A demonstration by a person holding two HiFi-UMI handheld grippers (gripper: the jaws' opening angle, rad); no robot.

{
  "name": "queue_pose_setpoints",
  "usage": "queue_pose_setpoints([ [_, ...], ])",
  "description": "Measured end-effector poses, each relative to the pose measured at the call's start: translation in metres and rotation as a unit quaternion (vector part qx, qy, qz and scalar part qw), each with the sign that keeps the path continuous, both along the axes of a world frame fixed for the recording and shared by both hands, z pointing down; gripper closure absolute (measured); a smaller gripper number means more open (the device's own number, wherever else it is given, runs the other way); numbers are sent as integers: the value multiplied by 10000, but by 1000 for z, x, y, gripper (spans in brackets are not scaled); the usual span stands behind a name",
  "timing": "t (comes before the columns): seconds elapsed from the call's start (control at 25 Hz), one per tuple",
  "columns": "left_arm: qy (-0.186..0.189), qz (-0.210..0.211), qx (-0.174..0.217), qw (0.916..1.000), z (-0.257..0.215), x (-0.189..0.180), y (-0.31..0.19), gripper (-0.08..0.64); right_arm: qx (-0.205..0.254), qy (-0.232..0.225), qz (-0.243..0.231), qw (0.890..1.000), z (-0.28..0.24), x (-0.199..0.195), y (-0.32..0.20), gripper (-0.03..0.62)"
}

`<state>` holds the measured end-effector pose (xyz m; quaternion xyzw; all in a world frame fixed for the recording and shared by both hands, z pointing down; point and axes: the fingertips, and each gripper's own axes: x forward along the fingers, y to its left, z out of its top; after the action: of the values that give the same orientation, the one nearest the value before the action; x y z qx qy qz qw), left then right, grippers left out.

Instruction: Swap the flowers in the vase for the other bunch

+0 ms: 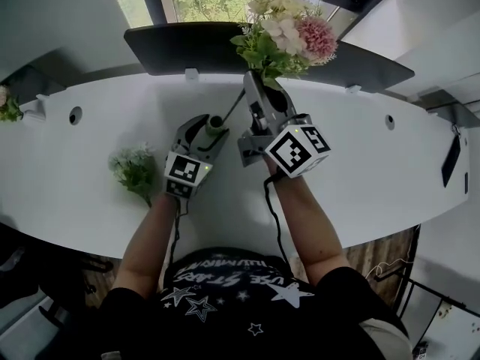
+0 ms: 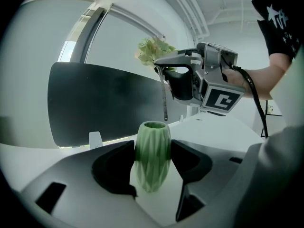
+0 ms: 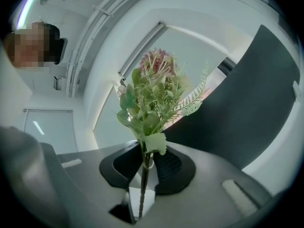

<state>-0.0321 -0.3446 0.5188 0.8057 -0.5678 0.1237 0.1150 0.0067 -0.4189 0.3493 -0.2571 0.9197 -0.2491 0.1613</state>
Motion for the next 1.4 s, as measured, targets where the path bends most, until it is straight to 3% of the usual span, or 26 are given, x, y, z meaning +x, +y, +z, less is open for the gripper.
queue_pose_setpoints([
  [0.2,8,-6,74,10000,6,-5,3,313,107,60,-146,9998,16,-15,8,531],
  [0.44,63,-14,36,10000,-5,0,-4,313,449,613,-708,9946,31,-26,29,529],
  [0.72,99,19,76,9999,2,0,-1,313,295,1081,-1145,9871,69,-33,46,523],
  [0.88,63,-7,82,9999,1,0,-1,313,421,1336,-1443,9796,79,-37,58,517],
  [1.04,-247,30,54,9997,0,-3,-1,313,750,1710,-1771,9663,90,-43,76,512],
  [1.16,-95,0,43,9999,1,-1,-1,313,595,1896,-1948,9605,102,-48,83,503],
  [1.4,-111,17,-6,9999,7,1,-1,311,230,1734,-1979,9645,106,-42,83,492],
])
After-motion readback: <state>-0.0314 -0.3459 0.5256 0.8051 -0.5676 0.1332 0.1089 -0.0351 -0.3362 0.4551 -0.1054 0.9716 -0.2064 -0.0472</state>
